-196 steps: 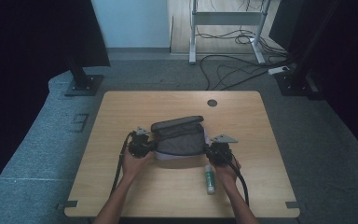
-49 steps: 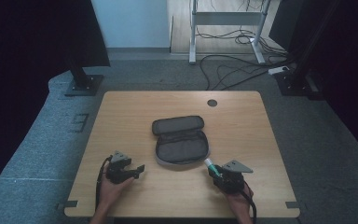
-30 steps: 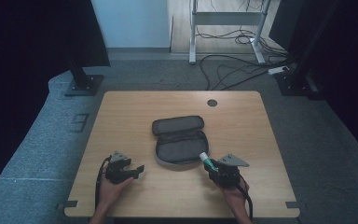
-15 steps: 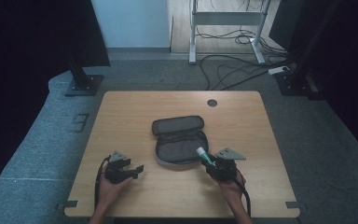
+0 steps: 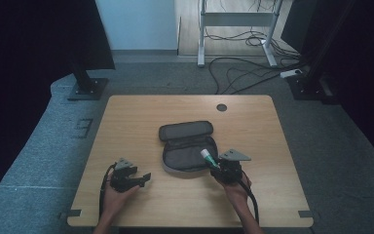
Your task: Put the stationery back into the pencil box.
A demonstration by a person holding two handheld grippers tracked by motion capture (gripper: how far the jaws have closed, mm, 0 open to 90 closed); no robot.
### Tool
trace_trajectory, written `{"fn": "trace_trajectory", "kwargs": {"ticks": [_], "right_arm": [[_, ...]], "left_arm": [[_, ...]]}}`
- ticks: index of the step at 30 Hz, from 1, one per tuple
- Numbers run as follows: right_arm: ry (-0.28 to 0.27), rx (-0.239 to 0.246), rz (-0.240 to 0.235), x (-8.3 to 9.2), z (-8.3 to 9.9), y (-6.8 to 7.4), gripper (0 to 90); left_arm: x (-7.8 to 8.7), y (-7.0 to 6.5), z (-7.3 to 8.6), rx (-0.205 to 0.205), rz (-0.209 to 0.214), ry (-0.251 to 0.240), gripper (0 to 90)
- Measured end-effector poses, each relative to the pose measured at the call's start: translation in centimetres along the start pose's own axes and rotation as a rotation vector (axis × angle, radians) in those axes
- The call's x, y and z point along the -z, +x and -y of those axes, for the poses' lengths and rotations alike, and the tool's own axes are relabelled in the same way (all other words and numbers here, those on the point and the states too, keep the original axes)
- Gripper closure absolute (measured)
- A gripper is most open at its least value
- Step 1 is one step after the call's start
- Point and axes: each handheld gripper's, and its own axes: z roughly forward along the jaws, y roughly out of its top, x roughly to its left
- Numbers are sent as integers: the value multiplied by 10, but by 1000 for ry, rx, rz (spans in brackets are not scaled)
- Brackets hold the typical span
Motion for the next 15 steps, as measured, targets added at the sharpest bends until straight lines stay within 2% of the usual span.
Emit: {"fn": "trace_trajectory", "kwargs": {"ticks": [13,15], "right_arm": [[-1,-3,-9,-14,-14,1,648],[-5,-7,-8,-15,-15,2,648]], "left_arm": [[0,0,0,-1,7,3,288],[1,-1,0,0,5,-12,295]]}}
